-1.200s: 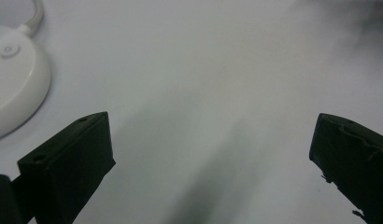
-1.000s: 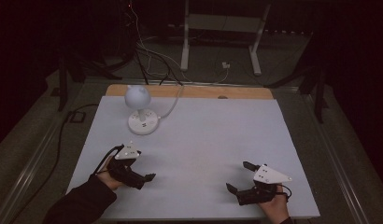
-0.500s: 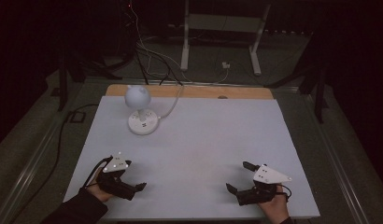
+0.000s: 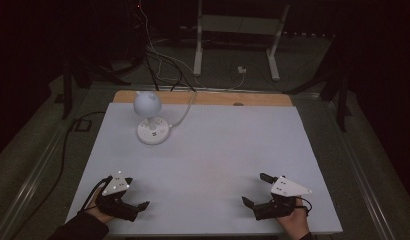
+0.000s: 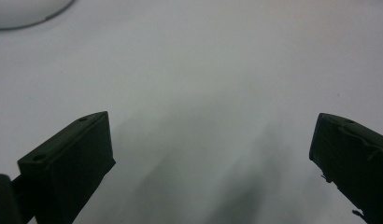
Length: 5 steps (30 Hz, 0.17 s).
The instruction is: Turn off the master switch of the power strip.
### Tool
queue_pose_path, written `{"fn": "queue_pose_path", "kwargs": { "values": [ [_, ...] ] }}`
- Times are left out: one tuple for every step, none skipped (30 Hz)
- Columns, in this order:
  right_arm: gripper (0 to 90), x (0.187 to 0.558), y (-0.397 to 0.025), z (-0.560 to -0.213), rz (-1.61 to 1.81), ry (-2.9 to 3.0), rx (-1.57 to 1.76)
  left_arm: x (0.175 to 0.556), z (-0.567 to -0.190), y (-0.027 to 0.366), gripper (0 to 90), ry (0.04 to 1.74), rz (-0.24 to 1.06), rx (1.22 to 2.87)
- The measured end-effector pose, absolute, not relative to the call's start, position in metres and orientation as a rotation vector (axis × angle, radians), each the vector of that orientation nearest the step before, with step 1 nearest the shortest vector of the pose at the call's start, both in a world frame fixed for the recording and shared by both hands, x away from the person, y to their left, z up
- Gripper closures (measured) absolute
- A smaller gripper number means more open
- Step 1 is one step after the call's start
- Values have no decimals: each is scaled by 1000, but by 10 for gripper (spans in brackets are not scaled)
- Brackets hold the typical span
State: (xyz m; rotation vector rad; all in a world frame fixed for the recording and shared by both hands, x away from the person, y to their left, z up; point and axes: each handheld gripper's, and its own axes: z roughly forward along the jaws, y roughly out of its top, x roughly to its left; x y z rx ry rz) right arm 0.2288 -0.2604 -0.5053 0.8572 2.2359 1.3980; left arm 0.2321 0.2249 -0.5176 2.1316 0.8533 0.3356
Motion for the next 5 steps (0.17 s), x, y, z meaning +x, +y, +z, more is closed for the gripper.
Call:
{"fn": "queue_pose_path", "kwargs": {
  "values": [
    [0,229,-260,-505,1398,2237,856,233,-518,225,3,861,340,2124],
    [0,229,-260,-505,1398,2239,855,233,-518,225,3,862,341,2121],
    [0,229,-260,-506,1398,2241,856,233,-519,225,3,857,347,2125],
    [0,229,-260,-506,1397,2241,854,233,-519,224,3,850,350,2131],
    [0,229,-260,-506,1398,2240,852,233,-519,224,3,845,349,2130]
  ]
}}
